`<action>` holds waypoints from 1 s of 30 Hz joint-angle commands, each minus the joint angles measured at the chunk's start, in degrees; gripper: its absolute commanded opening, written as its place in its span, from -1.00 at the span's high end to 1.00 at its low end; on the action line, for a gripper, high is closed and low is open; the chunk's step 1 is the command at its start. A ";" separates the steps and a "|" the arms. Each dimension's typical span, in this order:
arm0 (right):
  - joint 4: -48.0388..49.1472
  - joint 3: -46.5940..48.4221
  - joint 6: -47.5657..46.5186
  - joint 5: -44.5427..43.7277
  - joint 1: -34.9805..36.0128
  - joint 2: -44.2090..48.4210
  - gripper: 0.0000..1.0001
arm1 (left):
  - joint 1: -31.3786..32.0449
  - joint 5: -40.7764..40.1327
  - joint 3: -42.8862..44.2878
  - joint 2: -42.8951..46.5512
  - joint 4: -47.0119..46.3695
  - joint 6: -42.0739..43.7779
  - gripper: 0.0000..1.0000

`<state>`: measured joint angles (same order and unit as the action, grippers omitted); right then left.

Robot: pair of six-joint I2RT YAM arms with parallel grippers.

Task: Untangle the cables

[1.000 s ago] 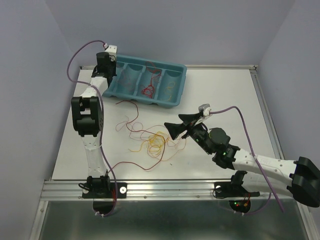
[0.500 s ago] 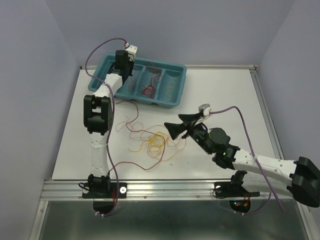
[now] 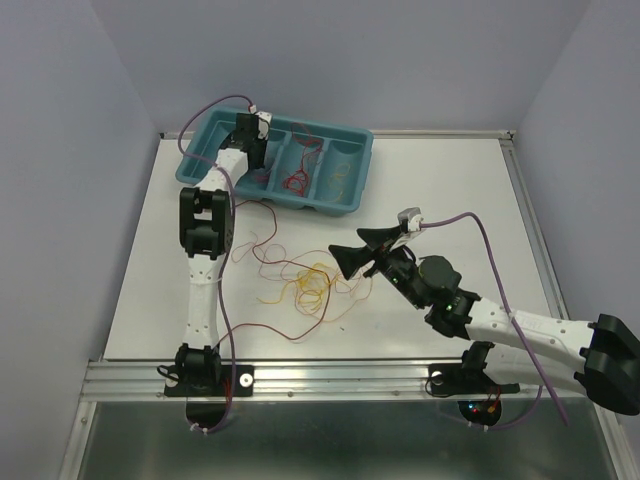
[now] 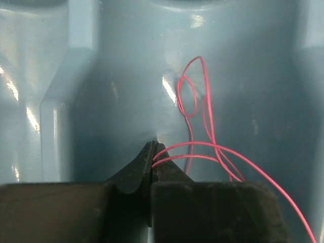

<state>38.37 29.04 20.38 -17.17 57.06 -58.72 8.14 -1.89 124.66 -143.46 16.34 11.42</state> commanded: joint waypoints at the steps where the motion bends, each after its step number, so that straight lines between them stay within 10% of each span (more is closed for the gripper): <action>1: 2.06 -1.79 0.18 -0.32 0.16 1.24 -1.00 | -0.23 -1.18 3.48 2.04 1.06 -1.23 0.65; 15: 1.97 -1.53 0.01 -0.85 0.07 0.18 -1.00 | -0.23 -2.59 1.81 13.46 2.03 0.79 -0.23; 23: 1.97 -1.62 -0.34 -1.20 0.07 0.36 -1.00 | -0.23 -3.21 -0.29 17.68 6.95 2.20 -0.39; 30: -7.06 4.35 1.06 -4.80 0.07 -5.69 -1.00 | -0.23 11.45 -23.20 36.74 1.86 3.61 -0.76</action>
<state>37.45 29.21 20.51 -18.63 57.06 -60.23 8.14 0.82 109.56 -118.50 20.05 13.37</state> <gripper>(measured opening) 0.998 0.863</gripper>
